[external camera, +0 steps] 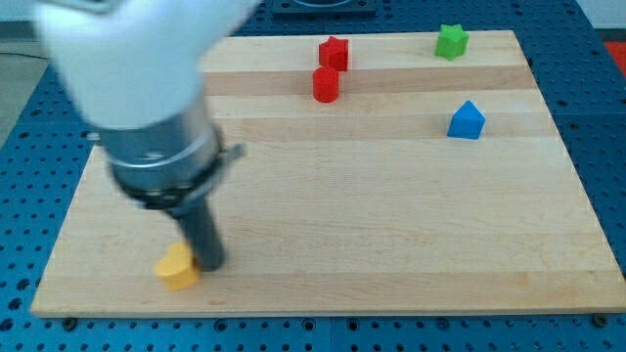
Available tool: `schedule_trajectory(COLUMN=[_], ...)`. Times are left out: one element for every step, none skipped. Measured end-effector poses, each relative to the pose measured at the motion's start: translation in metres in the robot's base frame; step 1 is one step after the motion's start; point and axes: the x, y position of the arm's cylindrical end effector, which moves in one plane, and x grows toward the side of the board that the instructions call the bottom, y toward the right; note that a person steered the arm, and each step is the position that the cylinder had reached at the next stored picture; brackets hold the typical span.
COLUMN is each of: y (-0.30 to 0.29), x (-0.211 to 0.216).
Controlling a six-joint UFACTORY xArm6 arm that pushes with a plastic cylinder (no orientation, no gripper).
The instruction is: Keep the yellow heart at the bottom left side of the board
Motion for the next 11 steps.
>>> schedule_trajectory(y=[0.030,-0.006,-0.028,-0.031,-0.012,-0.033,-0.065,-0.065,-0.065,-0.065,-0.081], x=[0.000,0.010,0.017,0.017,0.042,0.044,0.030,0.018,0.018,-0.024,-0.078])
